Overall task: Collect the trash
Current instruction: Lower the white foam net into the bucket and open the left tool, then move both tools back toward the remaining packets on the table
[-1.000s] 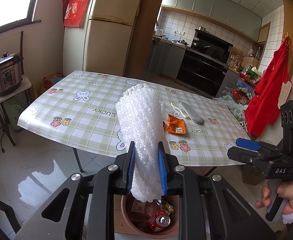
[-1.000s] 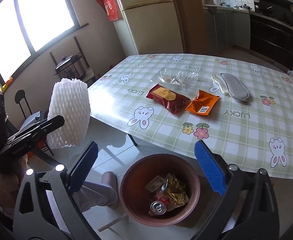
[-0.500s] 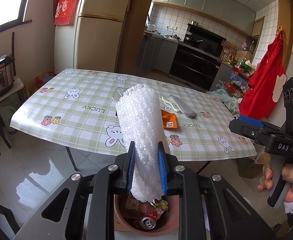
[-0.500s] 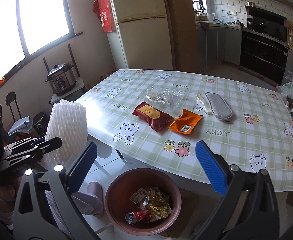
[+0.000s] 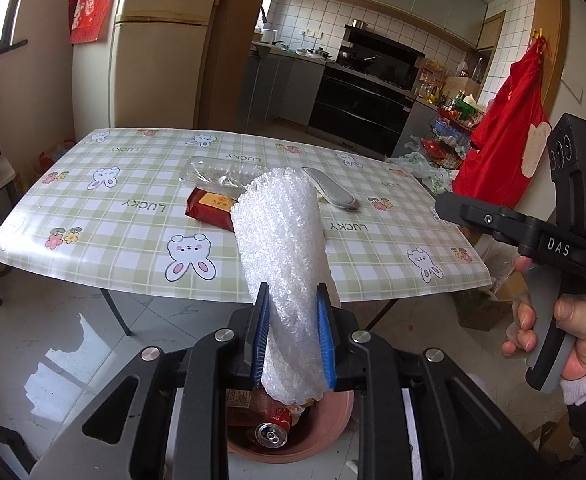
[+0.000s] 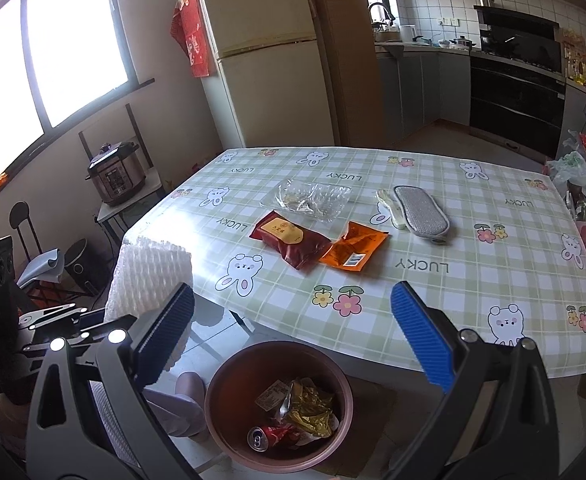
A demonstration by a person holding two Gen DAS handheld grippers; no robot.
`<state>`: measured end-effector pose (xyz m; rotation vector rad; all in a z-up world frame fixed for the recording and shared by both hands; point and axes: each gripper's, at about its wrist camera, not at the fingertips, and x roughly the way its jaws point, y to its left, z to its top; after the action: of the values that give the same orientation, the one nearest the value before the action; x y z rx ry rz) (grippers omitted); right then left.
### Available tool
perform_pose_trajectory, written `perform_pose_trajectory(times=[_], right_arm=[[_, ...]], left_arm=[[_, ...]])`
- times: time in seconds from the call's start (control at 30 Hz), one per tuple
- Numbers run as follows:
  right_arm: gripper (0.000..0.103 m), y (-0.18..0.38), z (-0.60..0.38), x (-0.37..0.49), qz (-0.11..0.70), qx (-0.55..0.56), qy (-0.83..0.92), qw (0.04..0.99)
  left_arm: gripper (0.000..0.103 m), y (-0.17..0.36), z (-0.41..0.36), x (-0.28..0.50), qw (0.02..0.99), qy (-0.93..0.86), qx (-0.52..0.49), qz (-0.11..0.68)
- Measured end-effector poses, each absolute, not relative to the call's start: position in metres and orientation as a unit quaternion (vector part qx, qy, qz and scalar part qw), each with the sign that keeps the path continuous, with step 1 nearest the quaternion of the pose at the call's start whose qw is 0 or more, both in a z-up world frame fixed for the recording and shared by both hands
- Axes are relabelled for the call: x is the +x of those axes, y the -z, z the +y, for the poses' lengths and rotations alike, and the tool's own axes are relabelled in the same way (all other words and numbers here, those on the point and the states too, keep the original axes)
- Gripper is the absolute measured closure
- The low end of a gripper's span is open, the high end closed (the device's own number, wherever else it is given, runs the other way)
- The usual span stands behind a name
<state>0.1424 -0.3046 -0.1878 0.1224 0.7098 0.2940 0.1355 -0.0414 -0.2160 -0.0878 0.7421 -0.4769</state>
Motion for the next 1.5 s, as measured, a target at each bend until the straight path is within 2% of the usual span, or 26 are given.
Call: perform_pose_trajectory(times=[0.1,0.17,0.4,0.5,0.57,0.6,1.03,1.5], right_arm=[[0.006,0.189,-0.306,0.143,0.348,0.06,-0.142,0.925],[0.006,0.19,-0.307,0.143,0.348,0.061,-0.14,0.925],[0.006,0.192,-0.307,0.143,0.353,0.064,-0.137,0.923],[0.006,0.193,-0.304,0.143,0.353,0.058,-0.135,0.924],[0.006,0.192,-0.302,0.142,0.351,0.053,-0.135,0.925],[0.006,0.192,-0.302,0.141,0.35,0.05,-0.135,0.926],[0.006,0.201,-0.309,0.146,0.364,0.043,-0.128,0.922],[0.006,0.216,-0.31,0.161,0.371,0.019,-0.139,0.918]], left_arm=[[0.074,0.219,-0.043,0.138,0.897,0.237,-0.054,0.368],[0.066,0.221,-0.042,0.139,0.897,0.236,-0.057,0.37],[0.056,0.225,-0.034,0.142,0.898,0.222,-0.054,0.377],[0.04,0.223,-0.028,0.143,0.903,0.208,-0.053,0.371],[0.011,0.222,-0.024,0.143,0.91,0.188,-0.049,0.366],[0.007,0.221,-0.021,0.144,0.915,0.169,-0.048,0.363],[0.006,0.224,0.012,0.154,0.924,0.095,-0.071,0.364],[0.006,0.222,0.01,0.172,0.922,0.085,-0.054,0.375]])
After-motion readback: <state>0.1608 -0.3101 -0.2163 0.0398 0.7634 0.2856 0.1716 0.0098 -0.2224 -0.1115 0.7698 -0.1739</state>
